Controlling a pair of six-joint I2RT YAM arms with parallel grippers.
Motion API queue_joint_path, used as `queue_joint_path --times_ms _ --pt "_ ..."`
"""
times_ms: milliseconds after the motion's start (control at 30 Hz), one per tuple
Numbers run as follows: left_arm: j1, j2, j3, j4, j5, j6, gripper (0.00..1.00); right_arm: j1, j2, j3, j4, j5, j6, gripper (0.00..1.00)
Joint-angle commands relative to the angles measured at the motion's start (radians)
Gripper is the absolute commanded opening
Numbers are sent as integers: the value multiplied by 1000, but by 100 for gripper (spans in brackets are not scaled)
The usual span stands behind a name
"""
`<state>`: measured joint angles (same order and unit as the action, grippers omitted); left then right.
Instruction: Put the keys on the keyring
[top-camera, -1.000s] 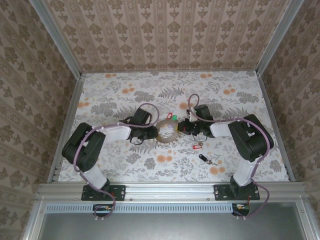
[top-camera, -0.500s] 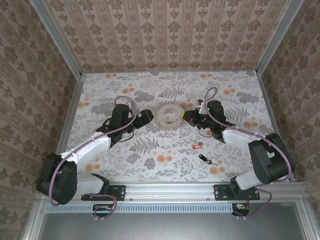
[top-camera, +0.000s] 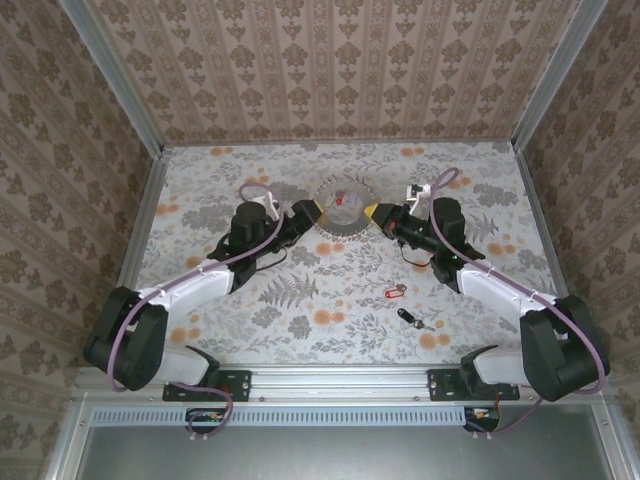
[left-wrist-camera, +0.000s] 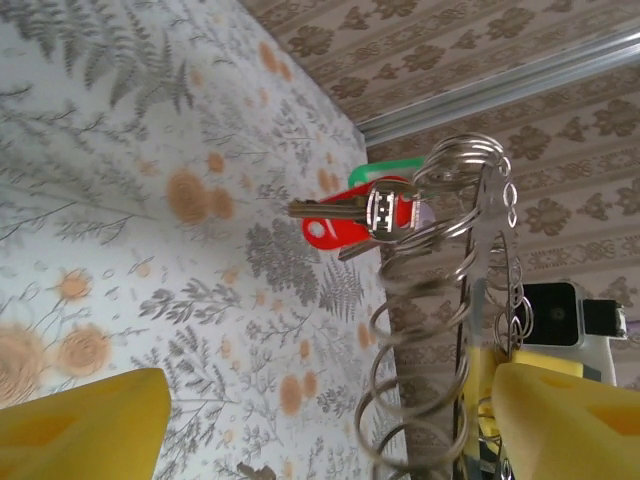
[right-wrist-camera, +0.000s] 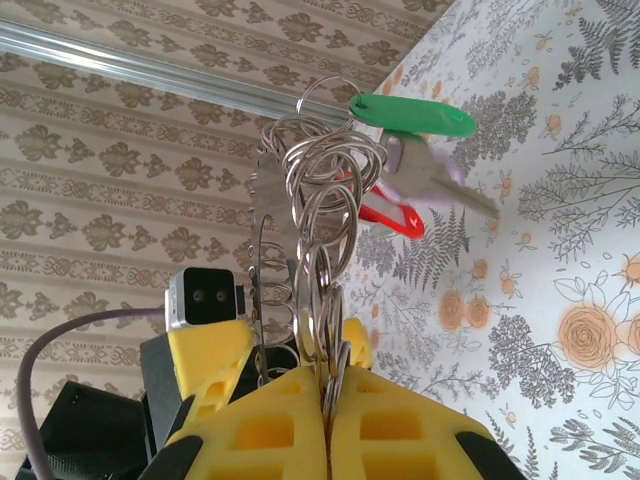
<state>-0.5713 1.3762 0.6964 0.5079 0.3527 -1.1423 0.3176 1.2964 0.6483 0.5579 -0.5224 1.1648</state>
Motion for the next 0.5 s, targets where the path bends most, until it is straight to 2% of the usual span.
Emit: queue_joint_path --times_ms 0,467 --pt "-16 26 42 139 31 -48 79 -2 -42 17 57 13 38 8" --pt "-29 33 81 228 37 -77 23 -3 -69 19 53 -3 60 11"
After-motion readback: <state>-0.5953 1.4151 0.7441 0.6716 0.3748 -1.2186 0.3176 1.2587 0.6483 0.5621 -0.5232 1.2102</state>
